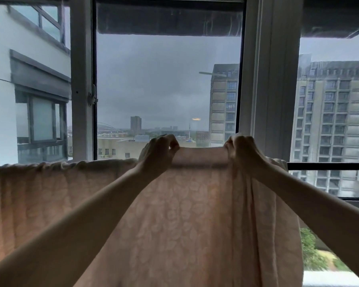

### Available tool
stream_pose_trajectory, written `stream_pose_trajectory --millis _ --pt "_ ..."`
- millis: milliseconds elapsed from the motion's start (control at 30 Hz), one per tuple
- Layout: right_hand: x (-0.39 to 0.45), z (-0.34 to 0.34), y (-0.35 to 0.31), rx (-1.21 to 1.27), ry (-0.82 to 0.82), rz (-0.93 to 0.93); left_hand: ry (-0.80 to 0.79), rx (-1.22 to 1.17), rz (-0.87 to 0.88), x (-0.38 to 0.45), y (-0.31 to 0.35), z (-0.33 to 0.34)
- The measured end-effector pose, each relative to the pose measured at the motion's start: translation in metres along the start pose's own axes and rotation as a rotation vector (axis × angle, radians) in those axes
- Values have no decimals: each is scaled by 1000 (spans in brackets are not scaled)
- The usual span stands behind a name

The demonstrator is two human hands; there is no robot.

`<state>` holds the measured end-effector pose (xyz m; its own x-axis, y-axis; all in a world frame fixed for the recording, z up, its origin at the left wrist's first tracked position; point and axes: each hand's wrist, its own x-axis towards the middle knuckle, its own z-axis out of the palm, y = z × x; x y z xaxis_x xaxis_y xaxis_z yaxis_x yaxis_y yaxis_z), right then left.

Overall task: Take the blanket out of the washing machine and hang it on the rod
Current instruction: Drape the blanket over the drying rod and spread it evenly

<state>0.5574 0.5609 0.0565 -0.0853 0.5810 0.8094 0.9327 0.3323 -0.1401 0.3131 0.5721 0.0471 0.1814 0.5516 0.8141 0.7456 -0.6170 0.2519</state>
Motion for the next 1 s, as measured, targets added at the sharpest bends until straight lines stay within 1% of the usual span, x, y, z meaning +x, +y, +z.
stream_pose_trajectory --millis 100,167,233,300,433,500,567,633,733,800,833,900,967,1000 --pt "-8 3 -2 -22 -174 -65 -155 -35 -23 -1 -4 8" --pt "-21 1 0 0 -227 -101 -207 -20 10 -11 -3 13" --pt "-31 -5 6 18 -205 -110 -199 -49 86 -14 2 17" --pt "-39 -12 13 -15 -164 -110 -209 -101 162 -10 11 22" --pt "-54 -14 15 -180 -147 -97 -229 -115 256 -5 32 40" --pt "-59 -9 17 -249 -107 -97 -201 -98 267 -6 39 50" --pt "-61 -7 20 -280 -54 -150 -147 -79 216 -5 43 53" --pt "-58 -10 25 -221 -39 -187 -99 -48 154 -3 43 53" --pt "-37 -29 43 -61 -33 -73 -41 51 91 -3 42 51" --pt "-27 -43 64 -41 13 -19 -22 100 58 -3 40 49" --pt "-27 -46 75 -73 0 -18 -31 112 28 -3 40 48" --pt "-34 -48 91 -119 -100 -71 -83 100 -32 -1 40 49" --pt "-42 -47 101 -79 -192 -156 -129 45 -45 2 48 53" --pt "-44 -48 103 -52 -216 -174 -143 14 -23 3 55 56"
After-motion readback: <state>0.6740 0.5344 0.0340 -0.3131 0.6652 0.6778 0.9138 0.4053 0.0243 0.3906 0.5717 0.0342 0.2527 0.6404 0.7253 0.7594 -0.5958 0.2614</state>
